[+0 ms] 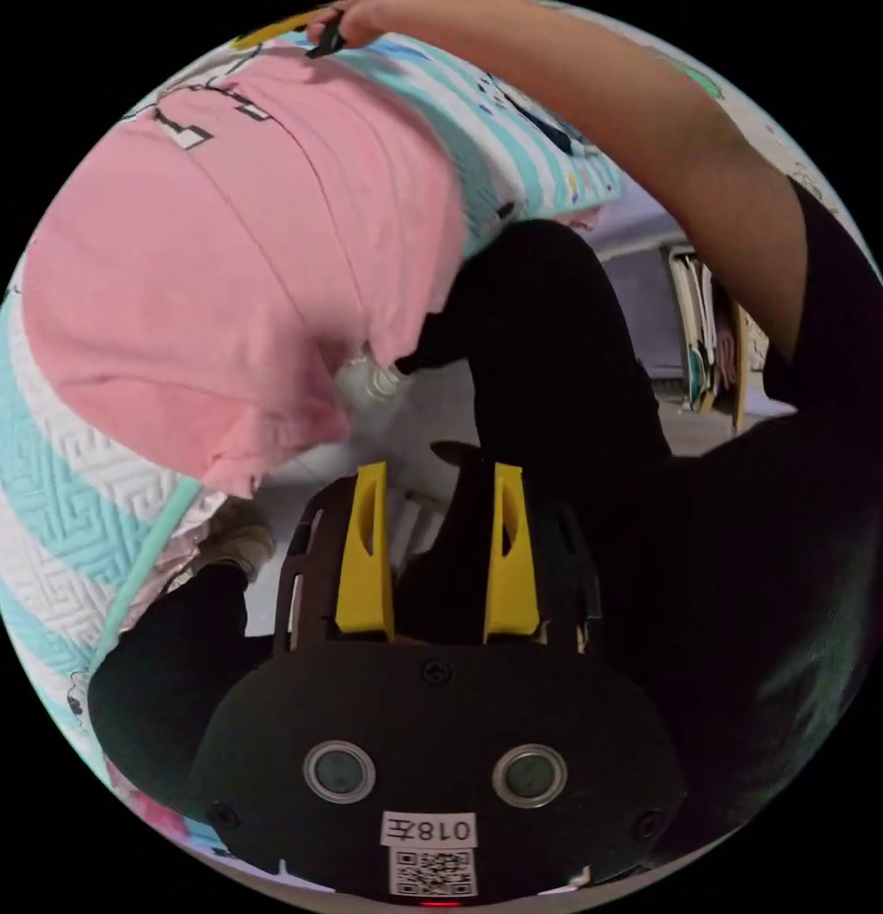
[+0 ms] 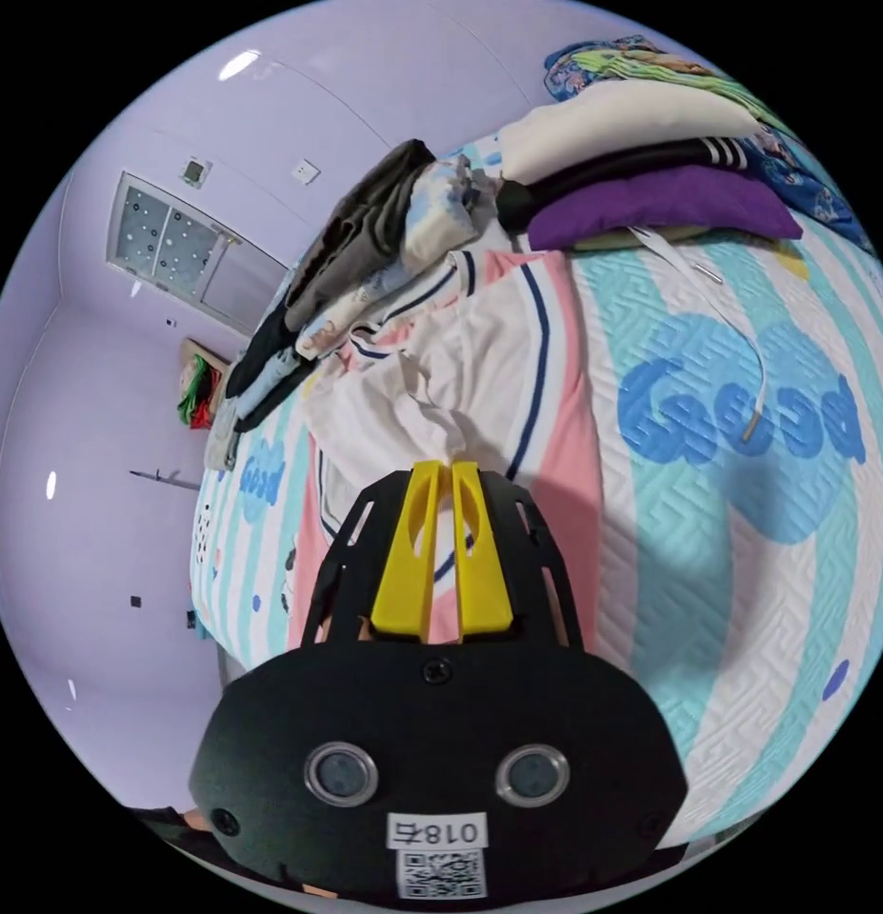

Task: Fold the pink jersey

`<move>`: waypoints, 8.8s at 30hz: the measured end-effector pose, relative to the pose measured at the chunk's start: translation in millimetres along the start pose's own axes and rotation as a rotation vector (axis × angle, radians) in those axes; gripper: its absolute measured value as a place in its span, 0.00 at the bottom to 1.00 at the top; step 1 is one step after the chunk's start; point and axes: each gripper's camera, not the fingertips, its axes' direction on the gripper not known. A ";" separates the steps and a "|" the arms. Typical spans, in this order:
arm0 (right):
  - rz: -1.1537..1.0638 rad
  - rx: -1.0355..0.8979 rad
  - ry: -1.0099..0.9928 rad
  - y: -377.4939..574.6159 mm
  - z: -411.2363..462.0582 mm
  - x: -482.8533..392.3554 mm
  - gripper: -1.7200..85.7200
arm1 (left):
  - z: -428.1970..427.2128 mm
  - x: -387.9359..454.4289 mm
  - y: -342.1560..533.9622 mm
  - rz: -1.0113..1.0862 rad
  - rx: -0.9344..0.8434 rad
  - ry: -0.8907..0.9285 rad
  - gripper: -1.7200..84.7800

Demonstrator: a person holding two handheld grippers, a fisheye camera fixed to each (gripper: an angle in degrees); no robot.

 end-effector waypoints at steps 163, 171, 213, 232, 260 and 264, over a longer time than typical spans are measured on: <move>-0.643 -0.422 0.108 242.3 129.9 -51.9 0.08 | -63.1 -38.2 97.0 -0.198 0.517 -0.183 0.08; -0.618 -0.483 0.050 221.3 119.1 -52.4 0.09 | -21.1 -27.9 48.7 -0.181 0.387 -0.205 0.10; -0.381 -0.552 -0.054 226.1 4.4 21.2 0.05 | 41.5 -34.8 42.0 -0.206 0.302 -0.231 0.09; -0.745 0.121 0.290 9.4 -5.2 -87.7 0.12 | 38.5 -345.6 122.4 0.364 1.497 0.606 0.01; -1.396 0.182 0.680 187.0 48.6 -208.3 0.09 | 161.8 -425.7 88.5 0.276 1.529 0.671 0.01; -1.240 0.197 0.526 169.2 15.5 -215.6 0.12 | 172.3 -428.0 80.4 0.282 1.533 0.679 0.01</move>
